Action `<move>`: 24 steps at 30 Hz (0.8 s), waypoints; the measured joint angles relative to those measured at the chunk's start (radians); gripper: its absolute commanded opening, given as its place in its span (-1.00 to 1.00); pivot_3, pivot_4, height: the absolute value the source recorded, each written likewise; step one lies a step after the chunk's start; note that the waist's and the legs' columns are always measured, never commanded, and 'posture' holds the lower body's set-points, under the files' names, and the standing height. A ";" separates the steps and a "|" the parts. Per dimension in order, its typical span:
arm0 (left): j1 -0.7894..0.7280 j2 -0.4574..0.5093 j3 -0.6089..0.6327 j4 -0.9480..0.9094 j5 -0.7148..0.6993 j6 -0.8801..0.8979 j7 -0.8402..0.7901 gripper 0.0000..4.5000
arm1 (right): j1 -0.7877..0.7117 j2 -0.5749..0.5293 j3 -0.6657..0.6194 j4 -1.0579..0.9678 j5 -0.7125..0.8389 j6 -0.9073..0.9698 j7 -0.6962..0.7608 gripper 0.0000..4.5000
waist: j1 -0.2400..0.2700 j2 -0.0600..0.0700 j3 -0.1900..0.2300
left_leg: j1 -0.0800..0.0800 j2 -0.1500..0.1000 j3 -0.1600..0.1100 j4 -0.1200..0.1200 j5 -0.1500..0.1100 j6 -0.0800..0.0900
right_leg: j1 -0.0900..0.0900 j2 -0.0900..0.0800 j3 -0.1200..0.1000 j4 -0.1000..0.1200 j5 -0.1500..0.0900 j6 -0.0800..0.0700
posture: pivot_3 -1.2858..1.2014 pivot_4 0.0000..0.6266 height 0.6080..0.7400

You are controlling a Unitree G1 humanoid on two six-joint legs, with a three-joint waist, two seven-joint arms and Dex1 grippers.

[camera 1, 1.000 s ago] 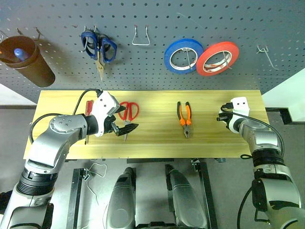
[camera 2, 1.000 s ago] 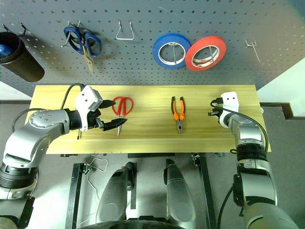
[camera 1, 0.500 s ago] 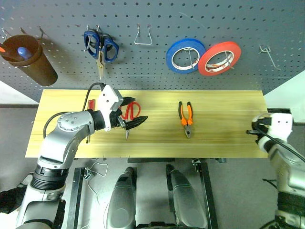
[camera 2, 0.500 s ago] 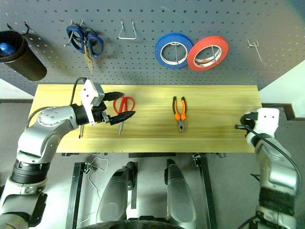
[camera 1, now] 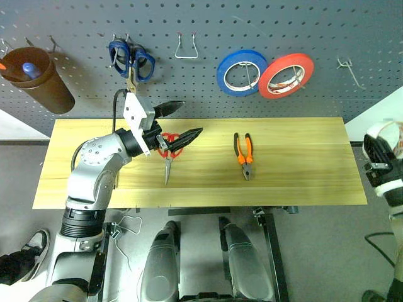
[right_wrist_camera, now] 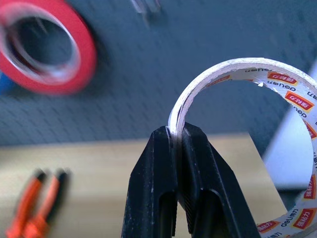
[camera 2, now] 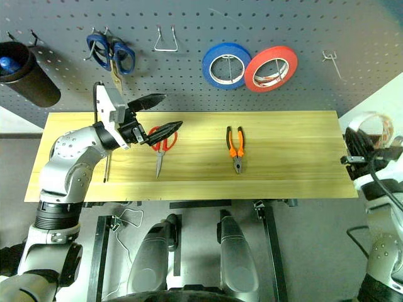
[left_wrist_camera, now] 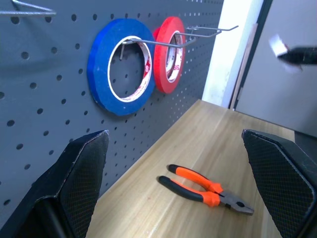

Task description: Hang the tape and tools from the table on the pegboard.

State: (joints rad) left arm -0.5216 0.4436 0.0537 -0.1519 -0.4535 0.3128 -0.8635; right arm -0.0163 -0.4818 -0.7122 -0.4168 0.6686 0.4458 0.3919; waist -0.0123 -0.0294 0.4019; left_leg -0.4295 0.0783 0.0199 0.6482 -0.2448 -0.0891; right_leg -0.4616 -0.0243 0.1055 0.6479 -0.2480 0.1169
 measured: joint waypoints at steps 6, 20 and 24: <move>0.011 -0.005 0.000 0.001 -0.001 -0.011 0.001 1.00 | -0.108 -0.050 0.023 -0.043 0.056 0.007 -0.049 -0.99 | 0.002 0.000 0.000 | 0.000 0.000 0.000 0.000 0.000 0.000 | 0.000 0.000 0.000 0.000 0.000 0.000 | 0.10 0.09 0.72; 0.020 -0.011 -0.002 -0.021 -0.011 -0.007 0.030 1.00 | -0.265 -0.067 0.187 0.061 0.012 -0.011 -0.064 -0.99 | 0.004 0.000 0.000 | 0.000 -0.001 0.000 0.001 0.000 0.000 | 0.000 -0.001 0.000 0.001 0.000 0.000 | 0.11 0.12 0.72; 0.025 -0.004 -0.001 -0.037 -0.016 0.009 0.038 1.00 | -0.270 -0.067 0.195 0.078 0.009 -0.016 -0.056 -0.99 | 0.004 0.000 0.000 | 0.000 -0.001 0.000 0.001 0.000 0.000 | 0.000 -0.001 0.000 0.001 0.000 0.000 | 0.11 0.13 0.72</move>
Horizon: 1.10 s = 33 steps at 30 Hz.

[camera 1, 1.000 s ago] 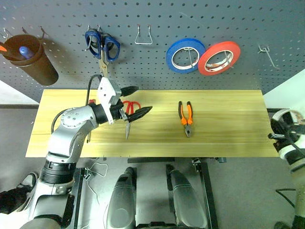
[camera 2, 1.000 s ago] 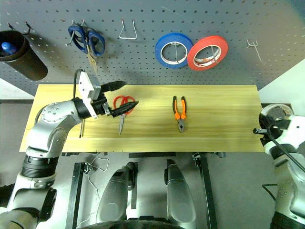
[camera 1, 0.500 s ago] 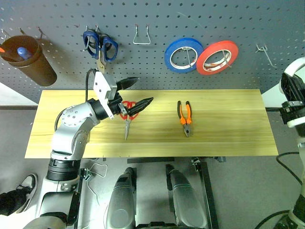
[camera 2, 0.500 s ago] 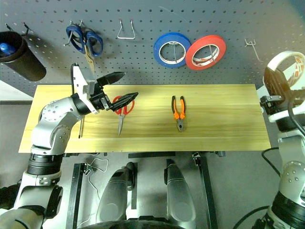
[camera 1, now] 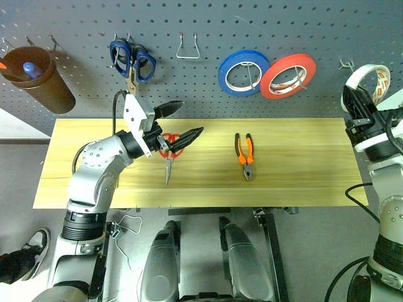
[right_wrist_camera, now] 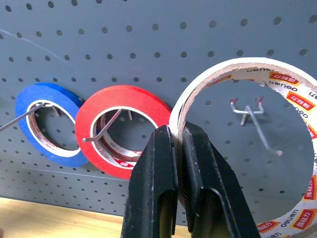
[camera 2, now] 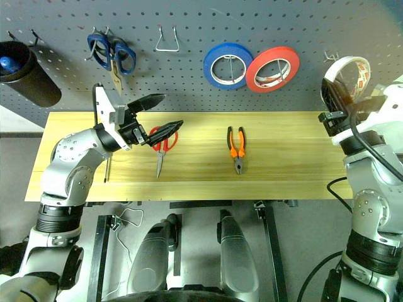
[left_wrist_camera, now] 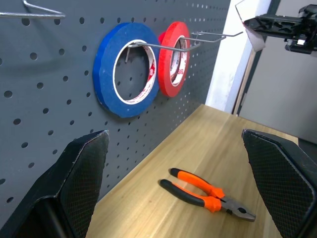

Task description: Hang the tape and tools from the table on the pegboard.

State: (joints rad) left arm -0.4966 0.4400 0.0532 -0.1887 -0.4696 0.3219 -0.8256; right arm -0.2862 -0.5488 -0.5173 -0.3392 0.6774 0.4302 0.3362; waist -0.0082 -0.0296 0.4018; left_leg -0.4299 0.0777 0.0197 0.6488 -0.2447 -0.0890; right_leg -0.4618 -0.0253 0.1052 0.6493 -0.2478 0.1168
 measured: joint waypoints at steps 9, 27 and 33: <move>0.014 0.013 0.003 -0.034 -0.022 0.022 0.019 1.00 | -0.108 0.025 0.072 0.177 -0.051 -0.076 0.045 -0.99 | -0.003 0.000 0.000 | 0.001 0.000 0.000 0.001 0.000 0.000 | 0.000 0.000 0.000 0.002 0.000 0.000 | 0.13 0.16 0.72; 0.024 0.050 0.020 -0.074 -0.031 0.041 0.055 1.00 | -0.322 0.057 0.175 0.584 -0.215 -0.248 0.094 -0.33 | 0.003 0.000 0.000 | 0.001 0.000 0.000 0.001 0.000 0.000 | 0.000 0.000 0.000 0.003 0.000 0.000 | 0.15 0.16 0.72; 0.024 0.050 0.020 -0.081 -0.031 0.041 0.063 1.00 | -0.316 0.057 0.180 0.588 -0.236 -0.246 0.093 0.60 | 0.008 0.000 0.000 | 0.001 0.000 0.000 0.001 0.000 0.000 | 0.000 0.000 0.000 0.003 0.000 0.000 | 0.14 0.17 0.72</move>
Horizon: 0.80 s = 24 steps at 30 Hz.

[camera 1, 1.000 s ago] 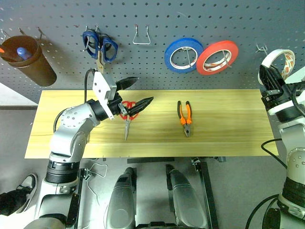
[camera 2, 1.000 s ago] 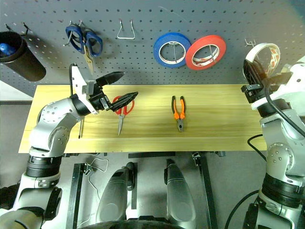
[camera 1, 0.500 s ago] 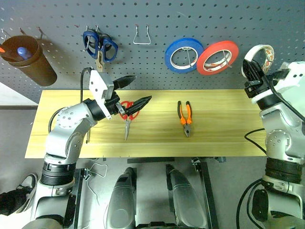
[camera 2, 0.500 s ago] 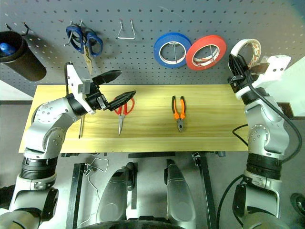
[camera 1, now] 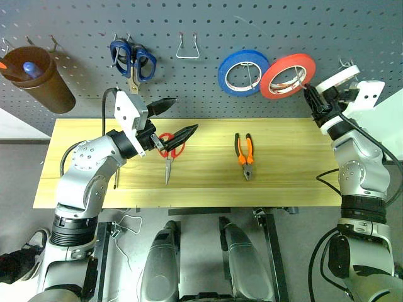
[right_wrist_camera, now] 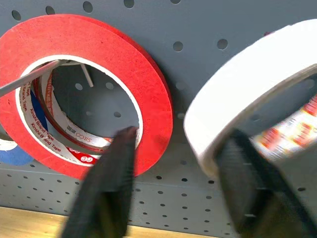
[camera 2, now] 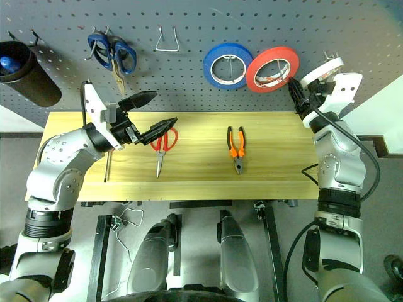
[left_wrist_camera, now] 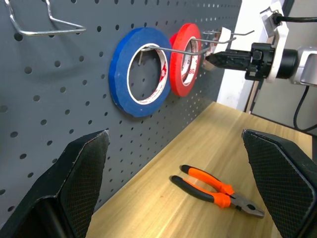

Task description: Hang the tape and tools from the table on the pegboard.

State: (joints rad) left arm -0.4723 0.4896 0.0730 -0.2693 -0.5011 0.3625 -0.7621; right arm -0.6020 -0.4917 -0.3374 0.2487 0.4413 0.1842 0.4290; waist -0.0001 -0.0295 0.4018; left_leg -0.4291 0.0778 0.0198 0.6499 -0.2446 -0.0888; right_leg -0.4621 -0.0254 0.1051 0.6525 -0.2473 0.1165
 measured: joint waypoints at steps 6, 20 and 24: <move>0.008 0.001 -0.001 -0.001 0.000 0.000 0.001 1.00 | 0.074 -0.002 0.003 -0.088 -0.005 0.039 0.004 0.73 | 0.013 0.000 0.000 | 0.000 0.000 0.000 0.000 0.000 0.000 | 0.000 0.000 0.000 0.000 0.000 0.000 | 0.14 0.18 0.72; 0.074 0.008 -0.010 -0.053 0.009 0.000 0.018 1.00 | 0.488 -0.043 -0.079 -0.724 0.134 0.320 -0.060 0.73 | 0.009 0.000 0.000 | 0.001 0.000 -0.001 0.000 0.000 -0.001 | 0.001 0.000 0.000 0.000 0.000 0.000 | 0.12 0.17 0.72; 0.074 0.008 -0.010 -0.052 0.009 0.000 0.022 1.00 | 0.516 -0.044 -0.078 -0.756 0.158 0.368 -0.073 0.73 | 0.011 0.000 0.000 | 0.001 0.000 -0.001 0.000 0.001 -0.002 | 0.001 0.000 0.000 0.000 0.000 0.000 | 0.12 0.19 0.72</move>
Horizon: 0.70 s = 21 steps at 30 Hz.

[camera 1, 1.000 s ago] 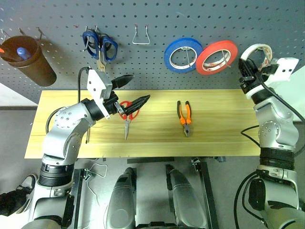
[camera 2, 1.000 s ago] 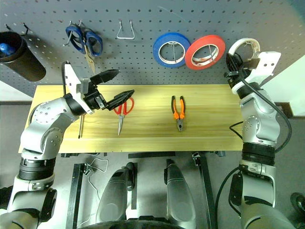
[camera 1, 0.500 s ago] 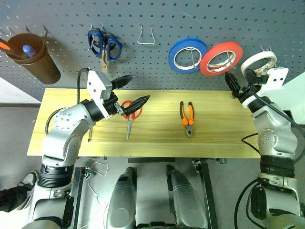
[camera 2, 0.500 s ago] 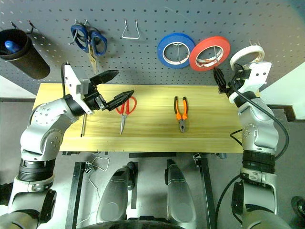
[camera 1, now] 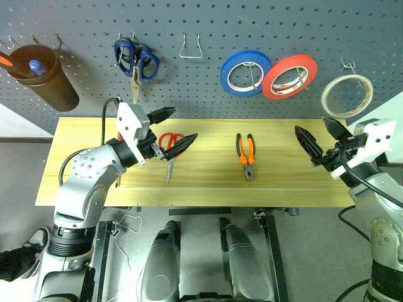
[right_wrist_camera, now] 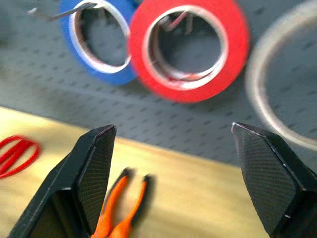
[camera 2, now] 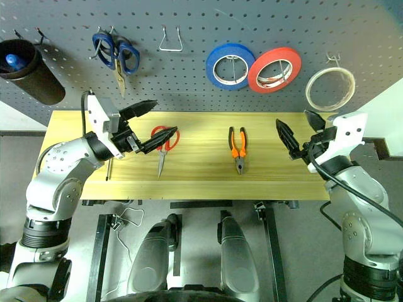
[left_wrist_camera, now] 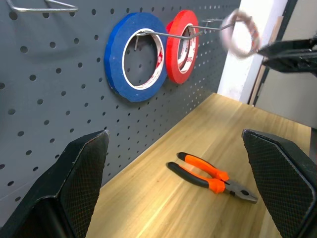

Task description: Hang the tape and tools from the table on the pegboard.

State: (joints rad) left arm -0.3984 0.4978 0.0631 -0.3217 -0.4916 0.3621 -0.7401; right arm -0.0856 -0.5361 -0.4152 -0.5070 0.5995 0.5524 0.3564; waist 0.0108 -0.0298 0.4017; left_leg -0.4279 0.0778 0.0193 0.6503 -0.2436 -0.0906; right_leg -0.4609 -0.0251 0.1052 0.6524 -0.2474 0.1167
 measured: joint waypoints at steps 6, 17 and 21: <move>-0.002 -0.010 -0.008 0.000 0.000 0.000 0.004 1.00 | 0.003 -0.007 -0.001 0.000 0.005 0.011 -0.014 0.73 | 0.001 0.000 0.000 | 0.000 0.000 0.000 0.000 0.000 0.000 | 0.000 0.000 0.000 0.000 0.000 0.000 | 0.11 0.18 0.72; 0.003 0.006 -0.009 -0.007 0.000 0.014 0.012 1.00 | -0.008 -0.075 0.073 -0.074 0.002 0.222 -0.101 0.73 | -0.003 0.000 0.000 | 0.000 0.000 0.000 0.000 0.000 0.000 | 0.000 0.000 0.000 0.000 0.000 0.000 | 0.10 0.22 0.72; 0.048 0.109 -0.016 -0.009 0.024 0.129 0.022 1.00 | -0.087 -0.007 0.241 -0.074 -0.070 0.375 -0.243 0.73 | -0.019 0.000 0.000 | 0.000 0.000 0.000 -0.002 0.000 0.000 | -0.002 0.000 0.000 0.000 0.000 0.000 | 0.10 0.26 0.72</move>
State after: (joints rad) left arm -0.3503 0.6066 0.0471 -0.3304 -0.4673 0.4910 -0.7186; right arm -0.1726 -0.5436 -0.1742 -0.5809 0.5291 0.9270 0.1133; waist -0.0083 -0.0301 0.4017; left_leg -0.4282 0.0781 0.0190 0.6487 -0.2433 -0.0911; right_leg -0.4626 -0.0247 0.1056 0.6523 -0.2476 0.1168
